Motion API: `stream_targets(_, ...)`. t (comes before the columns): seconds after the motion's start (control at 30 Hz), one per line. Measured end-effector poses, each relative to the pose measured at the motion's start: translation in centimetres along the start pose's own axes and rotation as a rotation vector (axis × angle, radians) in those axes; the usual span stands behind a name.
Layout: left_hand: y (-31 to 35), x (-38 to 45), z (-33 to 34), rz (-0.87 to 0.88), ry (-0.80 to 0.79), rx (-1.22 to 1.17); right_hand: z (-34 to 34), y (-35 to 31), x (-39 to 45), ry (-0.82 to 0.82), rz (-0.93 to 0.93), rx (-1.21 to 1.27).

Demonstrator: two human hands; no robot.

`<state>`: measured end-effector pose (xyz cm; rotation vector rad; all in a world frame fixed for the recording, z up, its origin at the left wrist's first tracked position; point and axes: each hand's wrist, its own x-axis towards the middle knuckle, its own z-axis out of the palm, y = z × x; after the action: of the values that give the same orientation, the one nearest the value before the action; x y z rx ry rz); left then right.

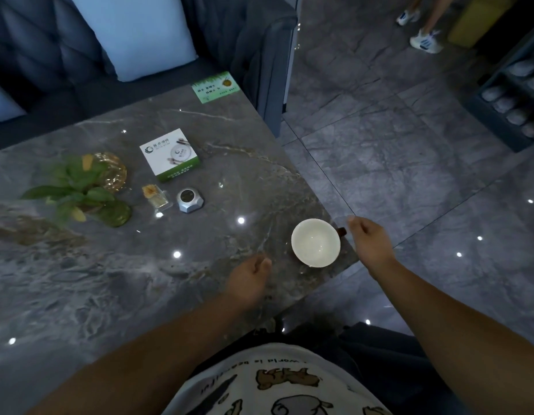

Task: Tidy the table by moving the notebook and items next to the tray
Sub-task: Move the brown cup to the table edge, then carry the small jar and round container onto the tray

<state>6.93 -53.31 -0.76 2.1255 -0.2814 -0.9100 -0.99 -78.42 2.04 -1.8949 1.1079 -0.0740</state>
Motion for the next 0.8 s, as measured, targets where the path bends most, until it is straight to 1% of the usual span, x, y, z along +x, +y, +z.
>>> stream_targets(0.07,-1.0,-0.3,-1.7,0.018,0.039,0.073,0.4,-1.4,-0.5,0.006,-0.12,-0.143)
stream_targets(0.17,-2.8,-0.6,-4.6,0.046,0.145,0.16,2.1,-3.9,-1.5,0.002,-0.319,-0.264)
stream_targets(0.27,-4.2,-1.0,-7.2,0.078,0.257,0.166,4.8,-6.3,-2.9,-0.114,-0.47,-0.381)
stream_targets(0.37,-5.4,-1.7,-9.9,0.029,0.364,0.141,8.0,-8.4,-4.2,-0.207,-0.575,-0.465)
stream_targets(0.47,-7.1,-2.2,-12.6,0.01,0.399,0.189,11.6,-10.3,-5.5,-0.274,-0.639,-0.496)
stream_targets(0.6,-8.4,-2.1,-16.1,-0.037,0.407,0.215,15.8,-12.1,-6.4,-0.33,-0.65,-0.542)
stream_targets(0.8,-8.5,0.4,-20.0,0.114,0.347,0.137,21.1,-13.7,-6.0,-0.33,-0.65,-0.589)
